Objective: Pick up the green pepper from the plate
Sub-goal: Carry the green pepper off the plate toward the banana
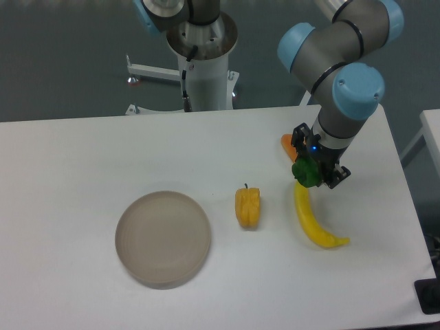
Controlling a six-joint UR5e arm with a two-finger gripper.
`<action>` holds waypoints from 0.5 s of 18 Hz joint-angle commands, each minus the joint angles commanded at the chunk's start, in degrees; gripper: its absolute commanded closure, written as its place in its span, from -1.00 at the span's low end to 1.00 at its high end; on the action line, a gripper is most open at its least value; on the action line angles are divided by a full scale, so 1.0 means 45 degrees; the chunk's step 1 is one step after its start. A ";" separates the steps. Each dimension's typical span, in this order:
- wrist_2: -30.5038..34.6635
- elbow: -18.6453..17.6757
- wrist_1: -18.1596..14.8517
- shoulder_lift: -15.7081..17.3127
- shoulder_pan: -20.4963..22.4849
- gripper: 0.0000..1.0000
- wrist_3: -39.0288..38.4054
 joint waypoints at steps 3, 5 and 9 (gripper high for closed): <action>-0.0039 -0.0039 0.0351 -0.0059 -0.0019 0.89 0.0000; -0.0059 -0.0059 0.0371 -0.0059 -0.0020 0.89 0.0000; -0.0097 -0.0059 0.0391 -0.0078 -0.0020 0.89 0.0000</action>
